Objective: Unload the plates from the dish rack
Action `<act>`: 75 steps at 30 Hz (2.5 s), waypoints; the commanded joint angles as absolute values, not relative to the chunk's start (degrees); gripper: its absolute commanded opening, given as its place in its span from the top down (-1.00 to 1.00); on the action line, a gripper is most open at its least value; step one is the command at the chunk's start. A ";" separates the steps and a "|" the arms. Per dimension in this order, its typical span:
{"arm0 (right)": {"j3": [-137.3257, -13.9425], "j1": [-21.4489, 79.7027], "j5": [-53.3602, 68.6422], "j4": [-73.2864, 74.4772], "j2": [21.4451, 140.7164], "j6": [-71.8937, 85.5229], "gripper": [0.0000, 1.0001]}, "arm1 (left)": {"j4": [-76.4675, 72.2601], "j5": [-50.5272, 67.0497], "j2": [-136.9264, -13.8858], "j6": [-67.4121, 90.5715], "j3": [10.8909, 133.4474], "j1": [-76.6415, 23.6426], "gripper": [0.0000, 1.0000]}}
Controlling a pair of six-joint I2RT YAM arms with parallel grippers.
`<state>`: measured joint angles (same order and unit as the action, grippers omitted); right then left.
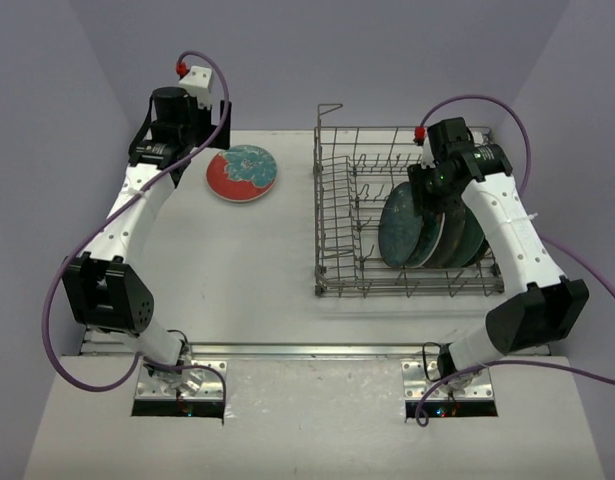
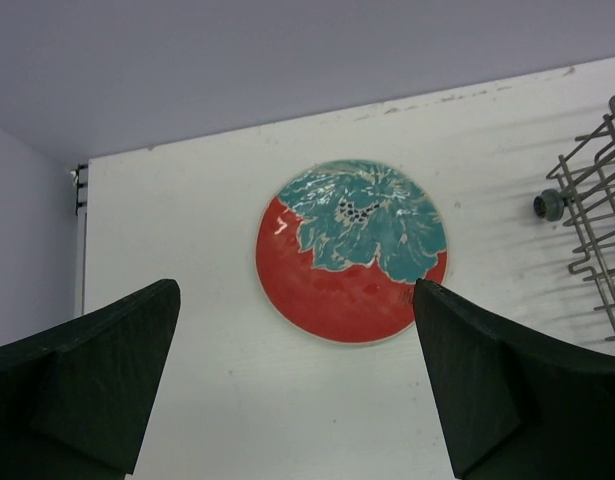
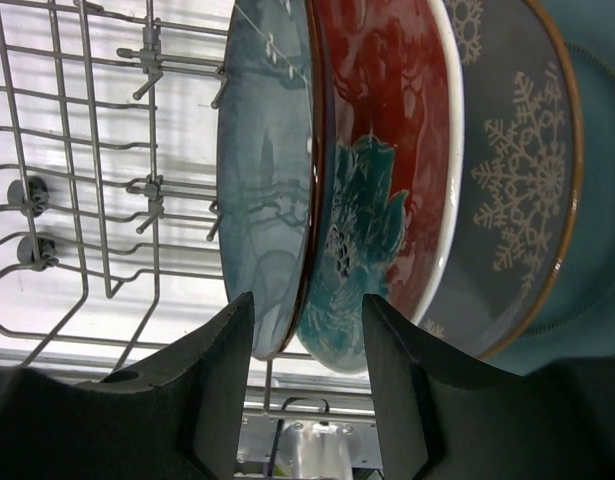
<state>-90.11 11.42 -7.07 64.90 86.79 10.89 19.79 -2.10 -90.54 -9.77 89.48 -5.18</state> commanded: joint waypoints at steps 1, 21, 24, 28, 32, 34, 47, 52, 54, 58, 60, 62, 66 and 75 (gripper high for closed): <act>-91.12 11.29 -5.58 64.26 91.33 14.15 0.04 | 19.35 -2.87 -87.86 -8.30 89.22 -5.01 -1.00; -104.39 9.32 -2.35 66.35 97.66 16.09 1.00 | 20.64 -1.97 -87.07 -6.79 89.37 -5.01 -1.00; -109.79 9.32 -3.73 66.38 95.80 14.99 1.00 | 21.13 -1.02 -87.84 -6.30 90.30 -4.93 -1.00; -116.14 9.32 -4.38 66.98 93.45 13.03 1.00 | 22.67 1.84 -88.70 -5.53 92.16 -5.01 -1.00; -119.32 9.32 -2.97 65.10 90.07 8.91 1.00 | 24.11 8.17 -89.12 -4.40 94.96 -5.01 -1.00; -117.39 9.27 2.01 61.11 86.07 5.47 1.00 | 25.40 19.35 -89.03 -5.02 96.13 -5.01 -1.00; -109.00 14.18 43.33 38.15 82.19 5.39 1.00 | 5.89 64.56 -90.43 20.26 96.50 -9.56 -0.92; -112.74 16.89 47.13 36.76 87.14 7.86 1.00 | 6.83 67.31 -91.89 20.30 97.36 -12.52 -0.81; -114.12 17.31 47.46 36.21 88.29 9.14 1.00 | 6.86 68.82 -91.89 19.69 97.07 -12.75 -0.74; -117.07 17.31 49.65 34.55 91.40 13.01 1.00 | 6.94 69.34 -91.49 18.72 95.54 -13.27 -0.44; -117.07 17.31 50.41 33.12 91.66 14.80 1.00 | 7.11 69.17 -91.66 19.06 94.85 -13.36 -0.31; -116.43 17.27 51.35 31.16 91.68 16.36 1.00 | 7.21 68.96 -92.01 19.50 94.53 -13.27 0.01; -115.08 17.31 52.29 29.46 91.16 17.47 1.00 | 5.07 68.66 -92.54 22.79 94.33 -12.69 0.88; -110.72 13.55 43.09 30.58 89.53 23.24 -0.68 | -18.45 69.33 -94.41 48.98 88.56 -1.82 1.00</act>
